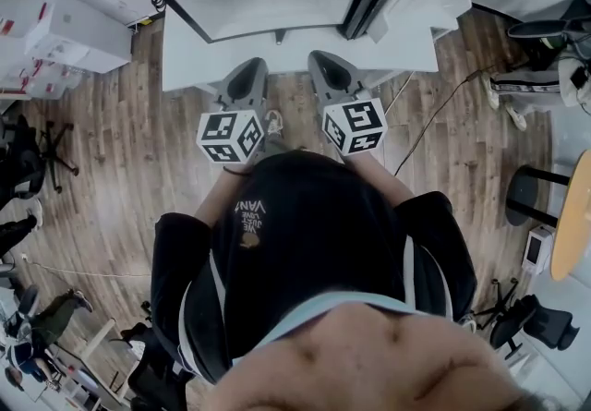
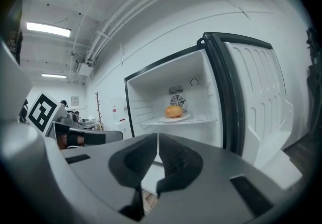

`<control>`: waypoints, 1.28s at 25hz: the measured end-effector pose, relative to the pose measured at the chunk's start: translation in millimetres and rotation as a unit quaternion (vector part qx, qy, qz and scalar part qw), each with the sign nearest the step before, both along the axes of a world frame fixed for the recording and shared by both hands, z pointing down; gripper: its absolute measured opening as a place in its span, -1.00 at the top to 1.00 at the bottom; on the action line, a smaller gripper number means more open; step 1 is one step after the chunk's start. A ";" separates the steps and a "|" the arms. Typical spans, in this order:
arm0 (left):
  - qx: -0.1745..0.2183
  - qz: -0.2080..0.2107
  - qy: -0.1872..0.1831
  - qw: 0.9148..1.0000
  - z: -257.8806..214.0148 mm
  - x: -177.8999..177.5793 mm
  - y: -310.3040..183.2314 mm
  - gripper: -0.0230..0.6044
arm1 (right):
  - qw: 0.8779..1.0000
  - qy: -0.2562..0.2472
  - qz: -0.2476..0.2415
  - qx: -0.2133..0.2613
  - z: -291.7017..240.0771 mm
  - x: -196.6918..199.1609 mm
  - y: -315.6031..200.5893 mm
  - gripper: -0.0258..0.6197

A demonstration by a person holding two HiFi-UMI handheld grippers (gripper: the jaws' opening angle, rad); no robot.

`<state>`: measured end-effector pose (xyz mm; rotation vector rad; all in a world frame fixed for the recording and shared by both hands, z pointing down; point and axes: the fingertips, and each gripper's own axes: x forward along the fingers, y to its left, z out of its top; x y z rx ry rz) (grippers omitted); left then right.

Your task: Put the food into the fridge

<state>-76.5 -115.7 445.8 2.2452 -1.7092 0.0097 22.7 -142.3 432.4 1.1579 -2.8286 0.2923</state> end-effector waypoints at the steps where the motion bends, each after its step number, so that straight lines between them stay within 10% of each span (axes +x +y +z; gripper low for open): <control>1: -0.001 -0.001 0.001 1.000 0.8 0.9 2.0 0.82 | 1.000 0.000 0.000 -0.001 1.1 1.0 2.3 0.85; 32: -0.011 -0.009 0.013 1.000 14.0 6.2 32.0 0.83 | 1.000 0.015 -0.009 -0.008 13.5 10.3 33.5 0.88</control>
